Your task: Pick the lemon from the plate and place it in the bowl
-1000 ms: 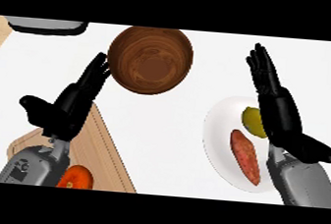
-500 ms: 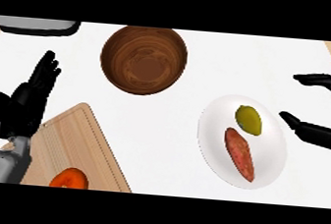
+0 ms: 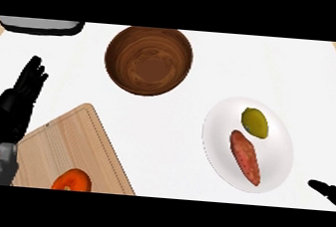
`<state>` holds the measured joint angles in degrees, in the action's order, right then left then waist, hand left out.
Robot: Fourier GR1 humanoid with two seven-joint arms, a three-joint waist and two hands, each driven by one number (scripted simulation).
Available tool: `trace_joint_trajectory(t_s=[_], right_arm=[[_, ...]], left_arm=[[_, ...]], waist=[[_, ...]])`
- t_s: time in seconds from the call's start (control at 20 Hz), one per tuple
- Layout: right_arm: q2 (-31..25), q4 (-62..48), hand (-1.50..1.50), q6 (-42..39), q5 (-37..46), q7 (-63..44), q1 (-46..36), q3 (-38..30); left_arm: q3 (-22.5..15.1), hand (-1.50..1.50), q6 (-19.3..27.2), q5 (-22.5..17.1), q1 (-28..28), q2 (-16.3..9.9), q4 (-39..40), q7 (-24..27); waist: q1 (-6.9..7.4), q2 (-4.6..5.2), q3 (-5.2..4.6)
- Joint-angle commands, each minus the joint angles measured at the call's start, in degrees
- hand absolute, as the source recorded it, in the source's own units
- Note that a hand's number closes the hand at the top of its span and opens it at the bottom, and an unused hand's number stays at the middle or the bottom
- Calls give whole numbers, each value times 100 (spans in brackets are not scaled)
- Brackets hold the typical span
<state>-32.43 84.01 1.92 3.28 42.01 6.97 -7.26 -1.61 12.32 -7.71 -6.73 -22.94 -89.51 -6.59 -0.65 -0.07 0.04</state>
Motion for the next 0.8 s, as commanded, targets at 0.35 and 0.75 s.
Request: trace_joint_trajectory(t_s=[0.35, 0.75], right_arm=[[-439, 1210, -150, -683, 42, -1718, -291, -621], [-1424, 1409, -150, -1505, 846, -3284, -1152, 216]], left_arm=[[281, 0, -369, 257, -196, 292, 706, 369], [149, 0, -268, 324, -47, 337, 89, -12]], waist=[[41, 5, -7], [172, 18, -10]])
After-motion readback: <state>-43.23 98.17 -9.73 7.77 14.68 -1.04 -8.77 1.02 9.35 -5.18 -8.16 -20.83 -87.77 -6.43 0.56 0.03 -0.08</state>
